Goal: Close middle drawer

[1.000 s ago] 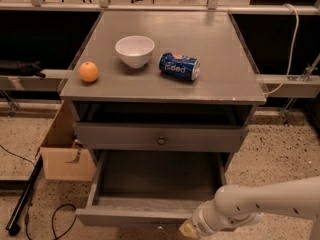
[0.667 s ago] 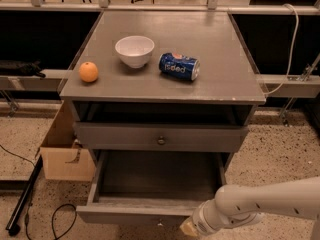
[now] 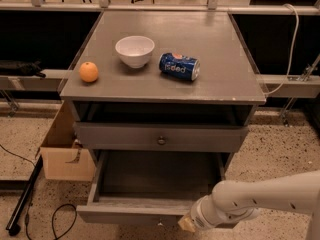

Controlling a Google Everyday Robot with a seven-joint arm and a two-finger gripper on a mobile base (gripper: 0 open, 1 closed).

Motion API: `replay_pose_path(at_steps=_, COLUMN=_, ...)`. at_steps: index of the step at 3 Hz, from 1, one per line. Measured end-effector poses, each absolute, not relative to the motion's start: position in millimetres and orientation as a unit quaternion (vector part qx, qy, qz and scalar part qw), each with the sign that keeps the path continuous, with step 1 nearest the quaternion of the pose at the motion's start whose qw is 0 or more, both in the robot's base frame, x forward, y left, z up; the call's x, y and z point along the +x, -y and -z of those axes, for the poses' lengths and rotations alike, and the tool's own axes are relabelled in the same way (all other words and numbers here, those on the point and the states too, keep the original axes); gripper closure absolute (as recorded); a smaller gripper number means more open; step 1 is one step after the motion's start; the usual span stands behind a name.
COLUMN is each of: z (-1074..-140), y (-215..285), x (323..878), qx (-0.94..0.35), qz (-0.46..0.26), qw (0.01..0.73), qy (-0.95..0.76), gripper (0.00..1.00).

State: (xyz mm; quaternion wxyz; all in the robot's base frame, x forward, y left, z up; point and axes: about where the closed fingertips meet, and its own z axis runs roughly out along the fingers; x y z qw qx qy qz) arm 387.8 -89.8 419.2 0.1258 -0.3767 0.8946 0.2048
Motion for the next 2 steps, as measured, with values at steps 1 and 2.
replay_pose_path(at_steps=1, z=-416, y=89, x=399, qx=-0.378, qz=-0.203, qw=0.118, qy=-0.896, gripper=0.04)
replay_pose_path(at_steps=2, z=-416, y=94, x=451, qx=-0.370, qz=-0.186, qw=0.130, qy=-0.901, gripper=1.00)
